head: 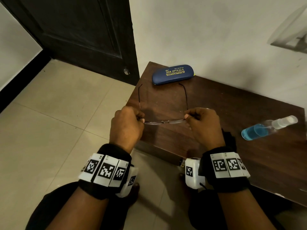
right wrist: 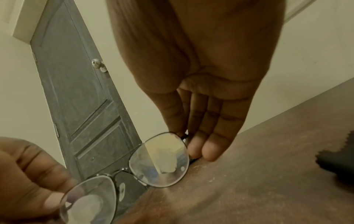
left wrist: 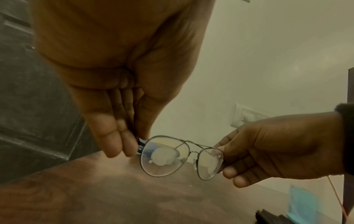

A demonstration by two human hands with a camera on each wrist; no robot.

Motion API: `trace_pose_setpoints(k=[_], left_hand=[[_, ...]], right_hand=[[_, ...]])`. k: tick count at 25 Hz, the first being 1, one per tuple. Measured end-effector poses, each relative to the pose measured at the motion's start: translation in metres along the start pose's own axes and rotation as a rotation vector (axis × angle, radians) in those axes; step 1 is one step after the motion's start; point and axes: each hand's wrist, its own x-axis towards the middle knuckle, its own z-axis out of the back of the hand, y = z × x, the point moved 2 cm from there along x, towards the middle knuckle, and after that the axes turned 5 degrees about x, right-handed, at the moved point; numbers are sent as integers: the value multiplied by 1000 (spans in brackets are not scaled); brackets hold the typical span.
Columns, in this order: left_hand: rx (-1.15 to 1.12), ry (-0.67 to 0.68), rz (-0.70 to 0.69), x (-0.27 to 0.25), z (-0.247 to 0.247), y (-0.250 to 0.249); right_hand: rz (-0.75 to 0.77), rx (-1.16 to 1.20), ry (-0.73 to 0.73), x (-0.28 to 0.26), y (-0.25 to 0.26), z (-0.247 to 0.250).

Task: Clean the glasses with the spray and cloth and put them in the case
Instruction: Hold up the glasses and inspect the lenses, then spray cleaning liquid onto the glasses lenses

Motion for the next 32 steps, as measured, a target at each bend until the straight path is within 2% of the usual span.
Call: trace_pose_setpoints(k=[14, 26, 29, 32], left_hand=[[163, 143, -8, -5, -12, -3], [238, 239, -16, -6, -21, -1], [255, 220, -12, -8, -18, -3], [352, 119, -9, -12, -10, -10]], right_hand=[[-91, -133, 69, 2, -12, -10], [-135, -116, 66, 0, -11, -13], [-126, -149, 43, -1, -9, -11], [-138, -159, 23, -3, -6, -7]])
